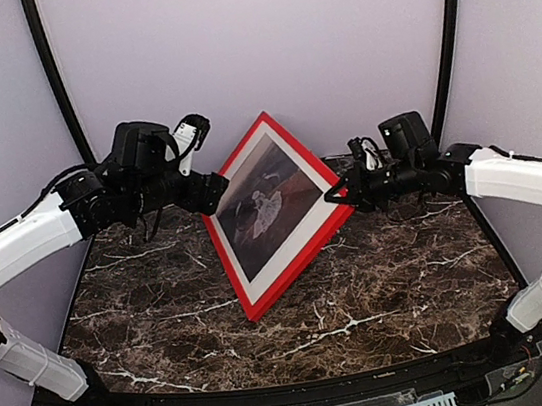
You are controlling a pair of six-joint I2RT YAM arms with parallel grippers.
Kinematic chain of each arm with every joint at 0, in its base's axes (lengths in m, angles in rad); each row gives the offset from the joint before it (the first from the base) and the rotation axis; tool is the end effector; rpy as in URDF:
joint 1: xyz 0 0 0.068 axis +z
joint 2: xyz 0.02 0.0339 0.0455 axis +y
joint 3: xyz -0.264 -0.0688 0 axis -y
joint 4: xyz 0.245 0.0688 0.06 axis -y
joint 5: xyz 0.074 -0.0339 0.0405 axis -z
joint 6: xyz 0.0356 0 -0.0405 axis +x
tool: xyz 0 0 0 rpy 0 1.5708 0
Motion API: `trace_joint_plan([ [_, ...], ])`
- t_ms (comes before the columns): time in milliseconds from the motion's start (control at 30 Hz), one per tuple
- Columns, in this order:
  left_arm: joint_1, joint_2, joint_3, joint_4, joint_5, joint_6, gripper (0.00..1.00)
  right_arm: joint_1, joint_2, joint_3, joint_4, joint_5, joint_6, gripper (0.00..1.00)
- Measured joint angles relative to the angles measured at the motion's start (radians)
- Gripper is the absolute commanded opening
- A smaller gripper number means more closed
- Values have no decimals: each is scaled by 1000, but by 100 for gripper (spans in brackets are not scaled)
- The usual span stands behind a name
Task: Put the photo into the frame
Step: Turn over the photo frame at the center of the board.
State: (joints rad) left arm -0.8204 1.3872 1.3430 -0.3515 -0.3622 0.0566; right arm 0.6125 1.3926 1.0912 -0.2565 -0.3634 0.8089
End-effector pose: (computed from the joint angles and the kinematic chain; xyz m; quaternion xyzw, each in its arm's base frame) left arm 0.2262 -0.2241 0.3808 0.2572 0.7836 -0.0641 0.5618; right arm 0.2513 0.1920 0.3011 -0.0029 0.8645 0.4310 0.2585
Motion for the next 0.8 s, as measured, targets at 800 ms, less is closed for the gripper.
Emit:
trace_joint_plan([
  [800, 0, 6, -83, 51, 86, -43, 99, 13, -112, -542, 612, 31, 364, 19],
])
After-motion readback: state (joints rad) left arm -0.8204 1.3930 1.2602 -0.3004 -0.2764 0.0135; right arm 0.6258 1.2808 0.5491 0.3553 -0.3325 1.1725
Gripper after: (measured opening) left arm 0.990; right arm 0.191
